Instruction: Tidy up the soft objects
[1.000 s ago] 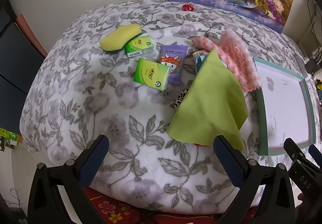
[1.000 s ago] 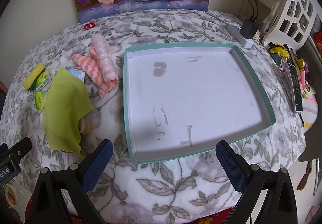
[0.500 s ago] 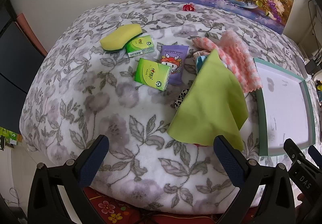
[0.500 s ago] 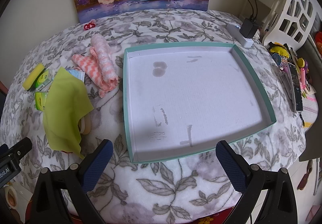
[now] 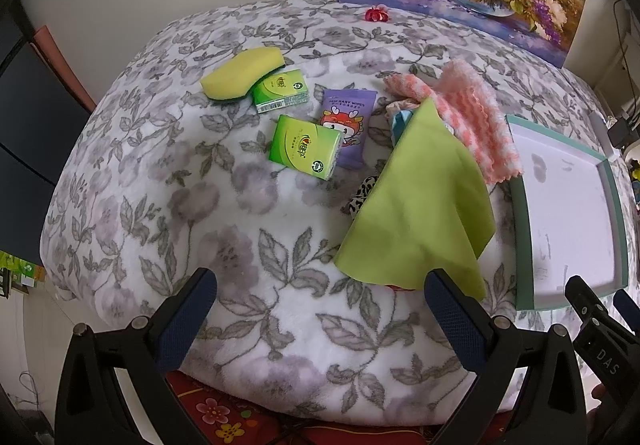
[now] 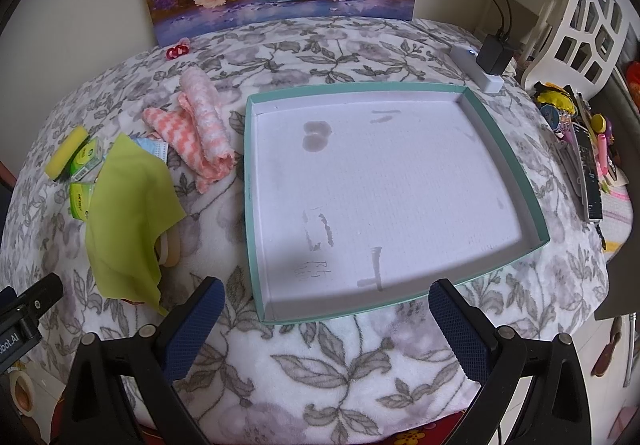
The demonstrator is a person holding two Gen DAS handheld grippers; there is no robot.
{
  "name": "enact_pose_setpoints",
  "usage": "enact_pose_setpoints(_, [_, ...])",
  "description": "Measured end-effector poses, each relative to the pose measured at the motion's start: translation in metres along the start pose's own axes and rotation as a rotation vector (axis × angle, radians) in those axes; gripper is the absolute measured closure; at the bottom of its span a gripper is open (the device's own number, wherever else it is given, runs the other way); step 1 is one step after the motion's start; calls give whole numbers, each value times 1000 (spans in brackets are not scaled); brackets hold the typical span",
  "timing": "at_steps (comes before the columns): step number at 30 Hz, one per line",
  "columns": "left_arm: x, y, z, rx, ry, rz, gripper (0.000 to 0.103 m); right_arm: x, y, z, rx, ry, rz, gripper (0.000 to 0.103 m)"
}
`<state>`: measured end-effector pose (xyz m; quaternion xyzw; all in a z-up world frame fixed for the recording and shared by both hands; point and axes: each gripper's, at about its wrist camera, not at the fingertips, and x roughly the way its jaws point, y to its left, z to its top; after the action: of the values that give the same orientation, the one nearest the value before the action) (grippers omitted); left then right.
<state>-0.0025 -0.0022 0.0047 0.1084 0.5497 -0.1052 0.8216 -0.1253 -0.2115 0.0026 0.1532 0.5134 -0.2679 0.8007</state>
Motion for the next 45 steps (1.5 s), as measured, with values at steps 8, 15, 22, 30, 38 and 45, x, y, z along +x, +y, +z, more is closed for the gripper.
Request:
enact_pose_setpoints(8, [1,1,0,-5,5,4,0,0,0,0,-1,0,0,0])
enact_pose_setpoints(15, [1,2,-1,-7,11,9,0,0,1,0,-1,2,0,0])
enact_pose_setpoints(22, [2,3,-1,-9,12,12,0,0,1,0,-2,2,-1,0])
enact_pose_setpoints(30, [2,3,-1,-10,14,15,0,0,1,0,-4,2,-1,0])
enact_pose_setpoints(38, [1,4,1,-12,13,1,0,2,3,-1,-8,1,-1,0])
enact_pose_setpoints(45, [-4,13,19,-67,-3,-13,0,-6,11,20,25,-15,79,0])
